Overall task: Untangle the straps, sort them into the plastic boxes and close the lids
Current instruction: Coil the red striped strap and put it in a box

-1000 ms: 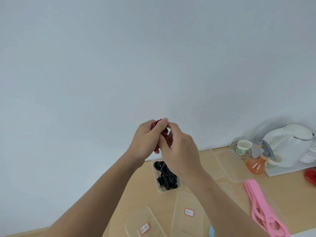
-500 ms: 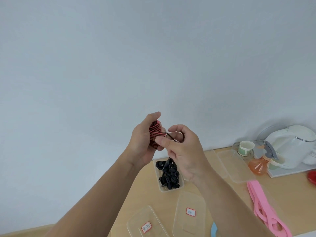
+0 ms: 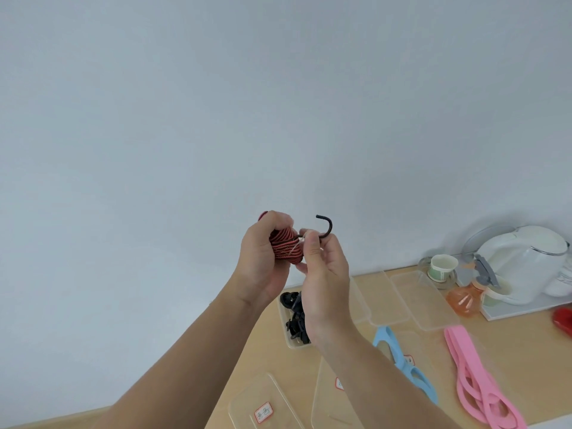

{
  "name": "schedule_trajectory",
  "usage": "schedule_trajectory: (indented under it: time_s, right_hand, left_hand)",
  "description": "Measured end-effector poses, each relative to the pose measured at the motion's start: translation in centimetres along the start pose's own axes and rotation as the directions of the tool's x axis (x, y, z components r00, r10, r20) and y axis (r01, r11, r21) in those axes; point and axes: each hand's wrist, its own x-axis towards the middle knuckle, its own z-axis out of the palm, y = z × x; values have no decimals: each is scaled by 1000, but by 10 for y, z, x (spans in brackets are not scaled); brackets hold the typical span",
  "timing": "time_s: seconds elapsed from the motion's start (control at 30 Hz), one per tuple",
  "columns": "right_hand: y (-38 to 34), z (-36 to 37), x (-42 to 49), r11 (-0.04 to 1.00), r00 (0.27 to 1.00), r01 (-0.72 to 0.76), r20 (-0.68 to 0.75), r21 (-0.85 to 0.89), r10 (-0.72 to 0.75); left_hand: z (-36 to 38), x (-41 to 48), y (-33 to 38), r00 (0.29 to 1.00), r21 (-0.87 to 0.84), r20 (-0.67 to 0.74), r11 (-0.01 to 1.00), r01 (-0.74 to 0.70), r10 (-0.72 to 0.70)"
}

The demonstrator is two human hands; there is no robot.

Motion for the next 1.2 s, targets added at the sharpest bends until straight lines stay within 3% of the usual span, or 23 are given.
schedule_trajectory:
  time_s: [0.23, 0.3, 0.4, 0.53, 0.63, 0.73, 0.83, 0.93, 1.1, 1.2]
  right_hand:
    - [-4, 3, 10, 994, 993, -104, -57, 15, 105]
    - [-5, 1, 10, 995, 994, -8, -113, -99, -3]
    - [-5, -8, 10, 925, 951, 255, -100, -280, -292]
    - [11, -20, 15, 752, 832, 514, 27, -413, -554]
    - [15, -25, 16, 677, 775, 603, 110, -422, -622]
    - [14, -28, 15, 637, 768, 587, 93, -500, -634]
    - [11, -32, 13, 650, 805, 526, 75, -548, -588]
    - [9, -38, 11, 675, 845, 476, 79, -563, -530]
    - [5, -48, 14, 724, 897, 416, 117, -551, -426]
    - [-1, -52, 16, 712, 906, 413, 180, -568, -383]
  left_hand:
    - [-9, -1, -7, 994, 228, 72, 969, -96, 82]
    - [-9, -4, -10, 993, 321, 96, 943, -94, 66]
    - [-12, -10, -12, 988, 479, 145, 878, -16, -61]
    - [-7, -16, 1, 962, 421, 179, 899, 116, -208]
    - [-3, -16, 5, 976, 408, 164, 911, 66, -145]
    - [0, -17, 4, 986, 471, 168, 879, -71, -10]
    - [-2, -13, 0, 976, 668, 114, 713, -214, 186]
    - [-10, -12, -5, 941, 782, 164, 542, -307, 296]
    - [-26, -13, -2, 857, 834, 396, 262, -485, 329]
    - [-31, -16, 2, 804, 813, 526, 112, -571, 278]
